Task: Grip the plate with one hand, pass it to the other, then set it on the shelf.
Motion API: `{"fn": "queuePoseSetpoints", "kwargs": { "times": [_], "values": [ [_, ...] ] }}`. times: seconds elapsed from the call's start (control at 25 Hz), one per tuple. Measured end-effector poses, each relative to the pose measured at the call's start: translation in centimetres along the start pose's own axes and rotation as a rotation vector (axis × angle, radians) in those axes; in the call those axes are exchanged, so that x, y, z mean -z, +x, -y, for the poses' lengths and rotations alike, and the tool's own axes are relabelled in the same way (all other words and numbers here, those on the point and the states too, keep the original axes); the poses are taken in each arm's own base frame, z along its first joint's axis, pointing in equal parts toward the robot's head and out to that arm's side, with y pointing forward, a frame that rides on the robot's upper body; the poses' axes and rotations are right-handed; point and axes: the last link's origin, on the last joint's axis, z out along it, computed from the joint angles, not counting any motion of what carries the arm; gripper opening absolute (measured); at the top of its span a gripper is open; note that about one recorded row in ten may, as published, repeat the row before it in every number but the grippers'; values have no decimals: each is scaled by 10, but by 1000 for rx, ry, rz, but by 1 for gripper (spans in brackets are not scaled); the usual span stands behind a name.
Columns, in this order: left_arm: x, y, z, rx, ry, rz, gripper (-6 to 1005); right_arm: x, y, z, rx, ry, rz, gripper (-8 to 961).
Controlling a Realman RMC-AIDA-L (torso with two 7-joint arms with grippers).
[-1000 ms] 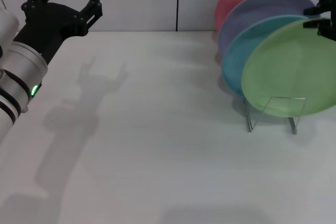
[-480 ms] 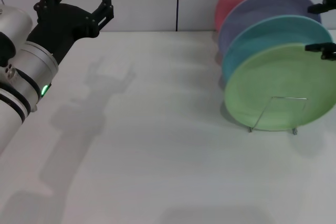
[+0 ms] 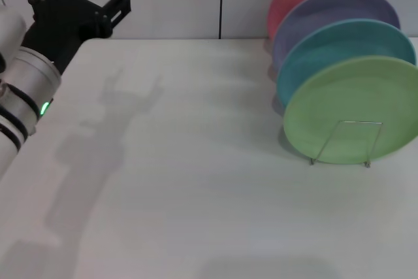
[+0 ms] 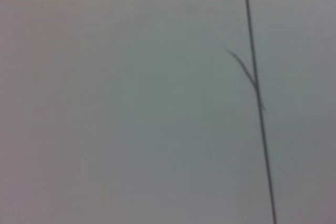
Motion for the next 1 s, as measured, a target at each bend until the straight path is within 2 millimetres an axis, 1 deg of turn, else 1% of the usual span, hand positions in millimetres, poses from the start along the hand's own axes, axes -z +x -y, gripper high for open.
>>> {"fn": "queuePoseSetpoints", "kwargs": {
  "times": [0.04, 0.08, 0.12, 0.16, 0.2, 0.24, 0.28, 0.36, 0.4, 0.44, 0.48, 0.6, 0.64, 0.68, 0.76, 0.84, 0.88, 1.0],
  "values": [
    [3, -1, 4, -12, 19, -20, 862, 37, 23, 10, -142, 148, 155, 750],
    [3, -1, 4, -12, 19, -20, 862, 37, 23, 10, -142, 148, 155, 750],
    [4, -1, 6, -18, 26, -27, 862, 54, 36, 11, -197, 215, 238, 750],
    [6, -2, 8, -25, 34, -31, 862, 75, 52, 10, -243, 307, 331, 750],
    [8, -3, 10, -30, 45, -35, 862, 95, 71, 5, -267, 406, 411, 750],
    [12, -8, 16, -36, 71, -39, 862, 129, 104, -10, -257, 629, 500, 750],
    [12, -8, 16, -36, 71, -39, 863, 129, 104, -10, -257, 629, 500, 750],
    [16, -16, 23, -41, 102, -51, 863, 157, 134, -28, -240, 860, 500, 750],
    [20, -21, 27, -43, 124, -66, 863, 166, 145, -37, -240, 944, 487, 750],
    [28, -32, 34, -42, 167, -98, 863, 181, 165, -55, -284, 1086, 456, 750],
    [28, -32, 34, -42, 167, -98, 863, 181, 165, -55, -284, 1086, 456, 750],
    [41, -49, 44, -31, 217, -155, 863, 189, 185, -74, -359, 1199, 409, 750],
    [53, -63, 52, -8, 243, -206, 863, 192, 193, -83, -377, 1254, 382, 750],
    [53, -63, 52, -8, 243, -206, 863, 192, 193, -83, -377, 1254, 382, 750],
    [62, -76, 59, 14, 257, -237, 863, 192, 199, -92, -370, 1303, 345, 750],
    [69, -87, 66, 24, 263, -248, 863, 187, 206, -99, -365, 1337, 300, 750],
    [73, -95, 71, 20, 265, -242, 863, 187, 206, -99, -365, 1337, 300, 750],
    [83, -106, 80, 20, 285, -223, 863, 182, 212, -102, -370, 1351, 268, 750]
  ]
}}
